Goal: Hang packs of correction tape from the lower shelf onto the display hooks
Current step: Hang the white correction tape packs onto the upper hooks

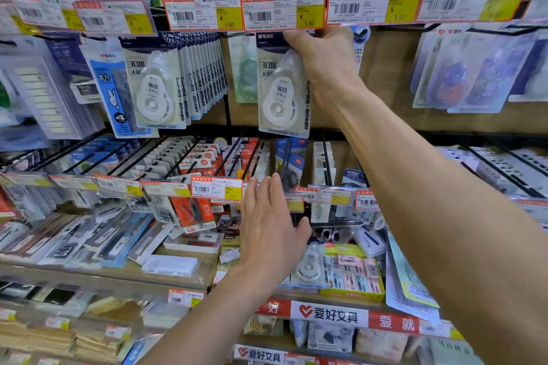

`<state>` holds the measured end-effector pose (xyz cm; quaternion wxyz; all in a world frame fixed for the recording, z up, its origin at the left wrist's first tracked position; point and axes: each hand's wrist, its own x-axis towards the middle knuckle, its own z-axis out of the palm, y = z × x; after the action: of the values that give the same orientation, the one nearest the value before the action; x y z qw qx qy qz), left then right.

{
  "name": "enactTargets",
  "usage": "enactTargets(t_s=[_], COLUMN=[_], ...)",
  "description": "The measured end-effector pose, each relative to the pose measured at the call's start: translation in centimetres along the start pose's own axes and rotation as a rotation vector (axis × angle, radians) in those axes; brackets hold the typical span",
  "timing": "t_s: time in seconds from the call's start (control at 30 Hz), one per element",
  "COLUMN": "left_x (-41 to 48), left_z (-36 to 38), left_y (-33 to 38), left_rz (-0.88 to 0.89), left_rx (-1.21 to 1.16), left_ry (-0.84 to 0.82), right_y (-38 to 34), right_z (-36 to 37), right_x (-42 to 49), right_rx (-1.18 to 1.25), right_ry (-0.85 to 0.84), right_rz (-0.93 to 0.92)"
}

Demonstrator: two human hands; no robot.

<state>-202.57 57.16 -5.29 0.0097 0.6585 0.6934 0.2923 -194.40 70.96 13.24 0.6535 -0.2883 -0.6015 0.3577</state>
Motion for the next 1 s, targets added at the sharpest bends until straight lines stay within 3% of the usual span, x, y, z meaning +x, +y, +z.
enactTargets(t_s=[0.2,0.43,0.63,0.83,1.0], left_x=[0.1,0.0,0.0,0.2,0.3], left_z=[0.2,0.2,0.3,0.4,0.3], left_y=[-0.1,-0.4,-0.8,-1.1,-1.2], left_rz=[0.018,0.053,0.077,0.100,0.104], left_rx=[0.029,0.043,0.089,0.121,0.134], left_ry=[0.009,0.028,0.019,0.017,0.015], right_y=[0.9,1.9,2.4,4.1,6.0], right_z=[-0.3,0.0,-1.0,-3.1,-5.5], right_x=[0.7,2.7,2.8,-2.0,-7.3], right_rx=[-0.016,-0.370,-0.607,-0.686,-0.981], right_ry=[0.038,0.183,0.205,0.009,-0.196], right_rz=[0.025,-0.011,-0.073,-0.119,-0.034])
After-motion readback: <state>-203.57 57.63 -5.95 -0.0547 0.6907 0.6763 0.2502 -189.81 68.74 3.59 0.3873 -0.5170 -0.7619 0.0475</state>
